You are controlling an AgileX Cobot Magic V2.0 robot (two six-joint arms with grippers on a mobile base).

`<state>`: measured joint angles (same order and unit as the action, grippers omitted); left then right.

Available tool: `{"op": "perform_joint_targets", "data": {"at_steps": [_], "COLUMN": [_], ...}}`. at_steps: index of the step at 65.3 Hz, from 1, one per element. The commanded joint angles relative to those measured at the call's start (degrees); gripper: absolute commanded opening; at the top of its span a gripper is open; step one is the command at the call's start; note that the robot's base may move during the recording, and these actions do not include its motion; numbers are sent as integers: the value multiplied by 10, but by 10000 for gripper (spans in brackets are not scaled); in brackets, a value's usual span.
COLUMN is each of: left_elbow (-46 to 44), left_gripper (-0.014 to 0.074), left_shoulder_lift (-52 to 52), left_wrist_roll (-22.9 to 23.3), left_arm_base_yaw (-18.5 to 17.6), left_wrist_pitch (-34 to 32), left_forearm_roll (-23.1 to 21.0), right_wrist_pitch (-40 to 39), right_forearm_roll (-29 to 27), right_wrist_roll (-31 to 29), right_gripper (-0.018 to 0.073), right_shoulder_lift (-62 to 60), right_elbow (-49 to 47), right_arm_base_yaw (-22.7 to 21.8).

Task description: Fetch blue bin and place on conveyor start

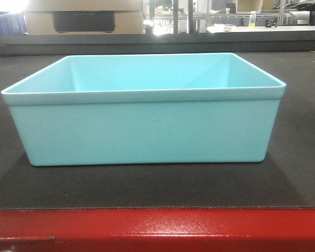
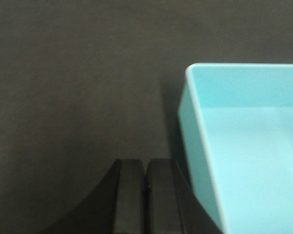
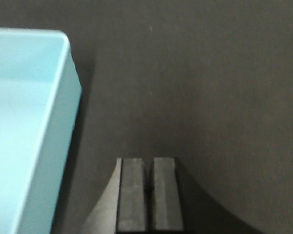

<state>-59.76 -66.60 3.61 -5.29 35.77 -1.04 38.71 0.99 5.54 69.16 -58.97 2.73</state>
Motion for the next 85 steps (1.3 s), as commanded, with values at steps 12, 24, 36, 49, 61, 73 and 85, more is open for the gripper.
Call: {"op": "perform_joint_targets", "data": {"at_steps": [12,24,36,49,61,73,85], "left_elbow": [153,268,326,333,333,333,333], "left_gripper": [-111,-111,-111,-111,-111,-111,-111], "left_shoulder_lift": [125,235,359,497,568,575,576], "left_wrist_roll": [-36,-36,-36,-36,-36,-36,-36], "left_arm_base_yaw": [19,19,19,19,19,19,19], "left_wrist_pitch": [-69,-127,-133,-132,-131,-126,-127], "left_forearm_roll": [3,2,2,2,2,2,2], "right_wrist_pitch": [-155,-213,-211,-217,-224,-231,-231], "right_forearm_roll": [10,18,54,65,65,65,65], "right_wrist_roll": [-5,-5,-5,-5,-5,-5,-5], "right_gripper": [-162,-162,-162,-162,-162,-162,-162], "right_shoulder_lift": [-125,-228,-348,-475,-534,-540,-540], "right_elbow": [210,314,336,336,336,336,336], "right_arm_base_yaw": [-5,-5,-5,-5,-5,-5,-5]}}
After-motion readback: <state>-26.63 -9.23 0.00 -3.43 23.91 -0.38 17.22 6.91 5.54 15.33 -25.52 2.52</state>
